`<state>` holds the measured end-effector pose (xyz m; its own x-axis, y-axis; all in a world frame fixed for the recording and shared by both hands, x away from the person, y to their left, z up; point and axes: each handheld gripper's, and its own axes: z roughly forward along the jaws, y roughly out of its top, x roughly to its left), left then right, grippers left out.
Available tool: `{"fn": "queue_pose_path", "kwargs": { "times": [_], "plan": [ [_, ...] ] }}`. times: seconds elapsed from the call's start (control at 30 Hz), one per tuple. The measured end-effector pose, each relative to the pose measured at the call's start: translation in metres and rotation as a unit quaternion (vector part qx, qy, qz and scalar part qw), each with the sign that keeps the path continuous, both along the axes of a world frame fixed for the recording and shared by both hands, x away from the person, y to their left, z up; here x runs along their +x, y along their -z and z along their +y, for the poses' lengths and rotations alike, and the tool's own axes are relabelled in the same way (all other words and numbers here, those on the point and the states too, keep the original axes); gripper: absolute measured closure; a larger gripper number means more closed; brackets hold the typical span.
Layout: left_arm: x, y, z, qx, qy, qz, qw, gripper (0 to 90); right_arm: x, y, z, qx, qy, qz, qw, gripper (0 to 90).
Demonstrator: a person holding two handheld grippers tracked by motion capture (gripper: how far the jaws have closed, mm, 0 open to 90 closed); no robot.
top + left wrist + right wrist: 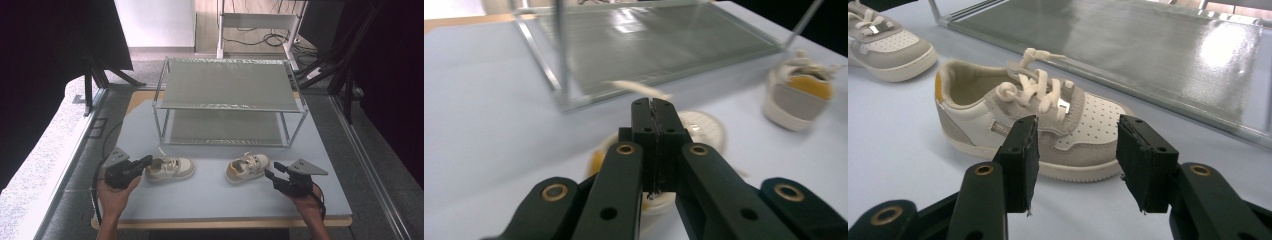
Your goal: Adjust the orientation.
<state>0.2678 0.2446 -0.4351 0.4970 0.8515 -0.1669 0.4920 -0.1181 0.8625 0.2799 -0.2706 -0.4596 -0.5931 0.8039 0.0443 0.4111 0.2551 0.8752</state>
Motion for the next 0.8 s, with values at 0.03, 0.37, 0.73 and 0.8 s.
{"fn": "queue_pose_path", "kwargs": {
  "times": [0.03,0.37,0.73,0.8],
  "plan": [
    [0.002,0.002,0.004,0.001,-0.006,0.001,1.0,90.0,0.0,0.0,0.001,0.0,-0.003,0.0,1.0,50.9],
    [0.022,0.037,0.03,-0.012,-0.025,0.054,0.9982,90.0,0.0,0.0,0.003,-0.002,-0.004,-0.001,1.0,50.1],
    [0.024,0.048,0.026,0.004,0.001,0.074,0.9972,90.0,0.0,0.004,0.004,-0.007,-0.009,0.01,0.9999,48.5],
    [0.024,0.048,0.026,0.006,0.003,0.076,0.9971,90.0,-0.001,0.004,0.004,-0.007,-0.01,0.011,0.9999,48.4]
  ]
}}
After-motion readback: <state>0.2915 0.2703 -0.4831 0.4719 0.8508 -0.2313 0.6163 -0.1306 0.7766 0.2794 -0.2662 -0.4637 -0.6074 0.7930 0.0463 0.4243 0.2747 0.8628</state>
